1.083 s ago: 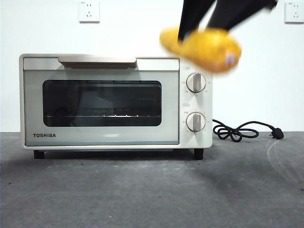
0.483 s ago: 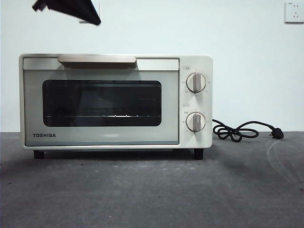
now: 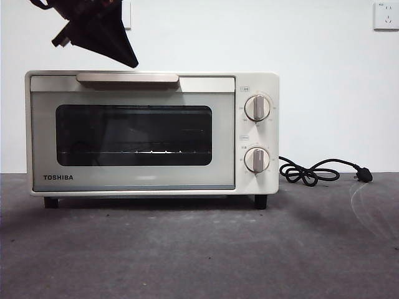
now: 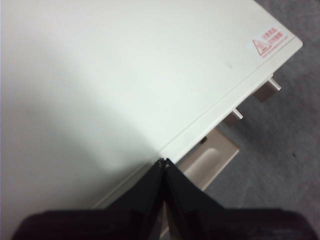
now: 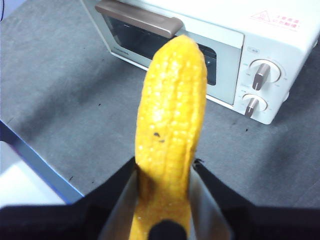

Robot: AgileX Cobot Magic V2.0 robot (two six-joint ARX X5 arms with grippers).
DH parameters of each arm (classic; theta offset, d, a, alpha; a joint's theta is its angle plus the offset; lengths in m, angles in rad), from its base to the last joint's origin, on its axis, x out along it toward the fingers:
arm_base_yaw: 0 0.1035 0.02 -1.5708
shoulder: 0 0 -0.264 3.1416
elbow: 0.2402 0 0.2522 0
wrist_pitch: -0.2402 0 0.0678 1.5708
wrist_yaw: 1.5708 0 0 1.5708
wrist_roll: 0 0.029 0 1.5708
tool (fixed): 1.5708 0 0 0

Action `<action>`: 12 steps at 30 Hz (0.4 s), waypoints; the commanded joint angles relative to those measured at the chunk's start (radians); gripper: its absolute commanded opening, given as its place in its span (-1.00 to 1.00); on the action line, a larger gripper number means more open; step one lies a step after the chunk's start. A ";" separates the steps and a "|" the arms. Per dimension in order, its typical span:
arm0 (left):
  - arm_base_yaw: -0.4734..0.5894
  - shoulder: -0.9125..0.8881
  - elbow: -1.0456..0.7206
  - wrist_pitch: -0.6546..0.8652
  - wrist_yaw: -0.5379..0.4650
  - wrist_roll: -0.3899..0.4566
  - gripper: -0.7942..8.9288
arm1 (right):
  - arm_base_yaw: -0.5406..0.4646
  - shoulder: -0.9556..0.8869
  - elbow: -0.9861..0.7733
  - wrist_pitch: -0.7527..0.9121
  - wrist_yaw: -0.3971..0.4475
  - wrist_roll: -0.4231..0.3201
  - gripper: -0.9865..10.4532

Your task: Take the corn from the table,put the corn in the oven

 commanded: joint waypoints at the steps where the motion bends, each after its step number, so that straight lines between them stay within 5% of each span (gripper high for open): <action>1: -0.011 0.018 0.003 -0.008 0.000 -0.002 -0.85 | 0.001 0.000 0.002 0.005 0.004 0.010 -0.85; 12: -0.040 0.025 0.003 -0.075 -0.036 0.006 -0.85 | 0.001 0.000 0.002 0.005 0.011 0.008 -0.85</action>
